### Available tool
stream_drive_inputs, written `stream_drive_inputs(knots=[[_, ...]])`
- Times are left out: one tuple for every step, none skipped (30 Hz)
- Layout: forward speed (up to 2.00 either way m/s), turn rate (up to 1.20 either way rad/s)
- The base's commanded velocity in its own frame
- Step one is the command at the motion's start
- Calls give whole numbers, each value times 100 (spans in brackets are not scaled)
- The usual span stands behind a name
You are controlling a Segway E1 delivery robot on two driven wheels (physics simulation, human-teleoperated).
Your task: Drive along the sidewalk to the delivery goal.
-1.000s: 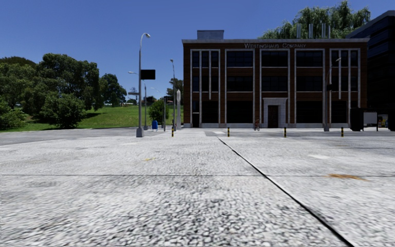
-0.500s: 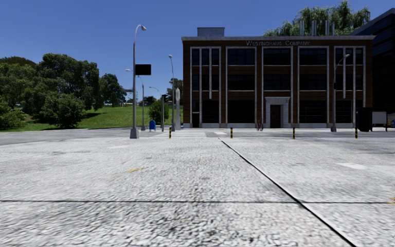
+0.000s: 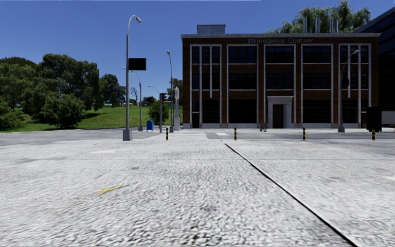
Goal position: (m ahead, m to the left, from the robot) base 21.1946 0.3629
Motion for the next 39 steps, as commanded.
stream_drive_inputs(knots=[[200,0],[200,0],[200,0],[200,0],[200,0],[200,0],[200,0],[200,0],[200,0],[200,0],[200,0],[200,0],[200,0],[200,0],[200,0],[200,0],[200,0],[200,0],[200,0],[200,0],[200,0],[200,0],[200,0],[200,0],[200,0],[200,0],[200,0],[200,0],[200,0],[200,0],[200,0],[200,0],[200,0],[200,0],[200,0],[200,0],[200,0],[200,0],[200,0]])
